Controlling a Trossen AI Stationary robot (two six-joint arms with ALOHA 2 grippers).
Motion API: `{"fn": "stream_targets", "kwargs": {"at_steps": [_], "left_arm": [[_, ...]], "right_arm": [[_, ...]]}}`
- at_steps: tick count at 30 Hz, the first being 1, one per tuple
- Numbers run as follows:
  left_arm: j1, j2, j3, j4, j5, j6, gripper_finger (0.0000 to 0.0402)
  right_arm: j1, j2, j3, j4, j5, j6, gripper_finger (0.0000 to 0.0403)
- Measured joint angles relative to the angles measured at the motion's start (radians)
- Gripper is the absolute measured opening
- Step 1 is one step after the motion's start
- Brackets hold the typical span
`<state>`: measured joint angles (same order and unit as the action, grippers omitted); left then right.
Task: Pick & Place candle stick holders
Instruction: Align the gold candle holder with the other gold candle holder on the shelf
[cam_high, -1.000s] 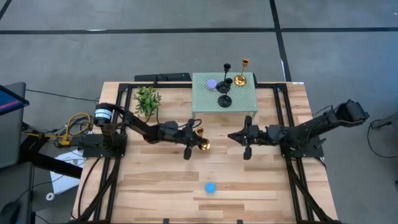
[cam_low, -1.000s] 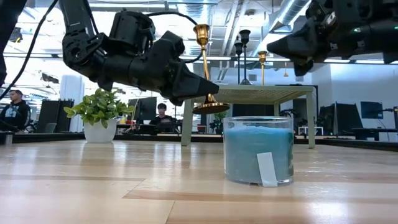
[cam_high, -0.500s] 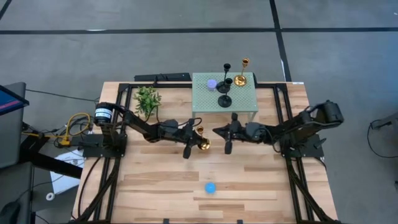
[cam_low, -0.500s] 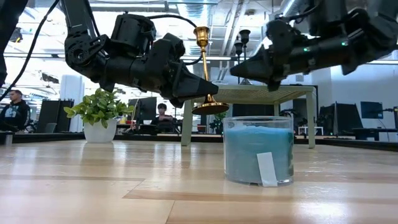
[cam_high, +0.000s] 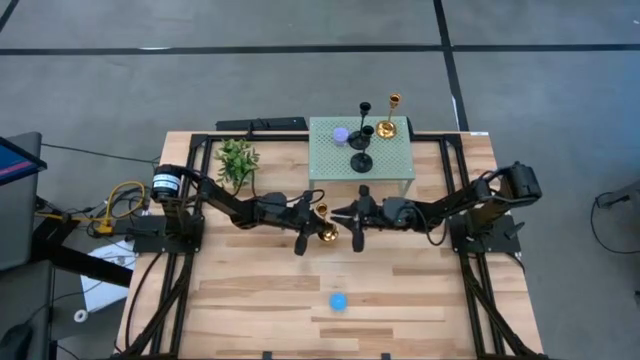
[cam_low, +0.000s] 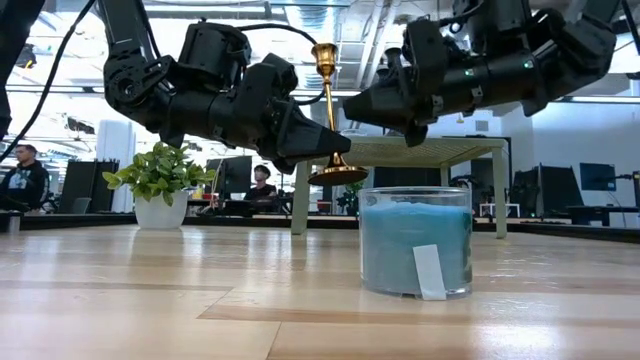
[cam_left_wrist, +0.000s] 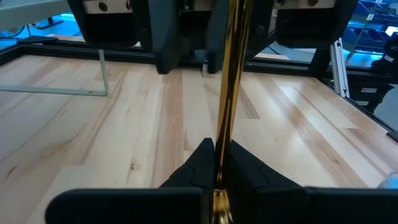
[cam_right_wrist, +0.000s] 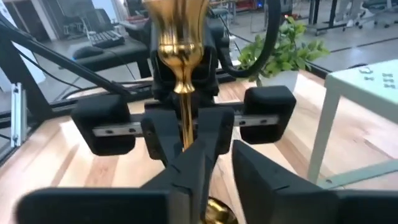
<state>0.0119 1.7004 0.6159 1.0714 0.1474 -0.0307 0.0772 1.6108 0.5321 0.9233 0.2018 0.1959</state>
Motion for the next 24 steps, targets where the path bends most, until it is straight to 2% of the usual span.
{"fn": "stream_targets", "kwargs": {"at_steps": [7,13,18,24], "left_arm": [[0.0,0.0,0.0,0.001,0.0,0.0,0.0016],[0.0,0.0,0.0,0.001,0.0,0.0,0.0016],[0.0,0.0,0.0,0.001,0.0,0.0,0.0016],[0.0,0.0,0.0,0.002,0.0,0.0,0.0016]], "right_arm": [[0.021,-0.001,0.037,-0.037,-0.002,-0.004,0.0144],[0.016,-0.001,0.066,-0.087,0.003,-0.004,0.018],[0.01,-0.001,0.086,-0.13,0.005,-0.003,0.0187],[0.011,-0.001,0.111,-0.17,0.005,-0.004,0.0171]]}}
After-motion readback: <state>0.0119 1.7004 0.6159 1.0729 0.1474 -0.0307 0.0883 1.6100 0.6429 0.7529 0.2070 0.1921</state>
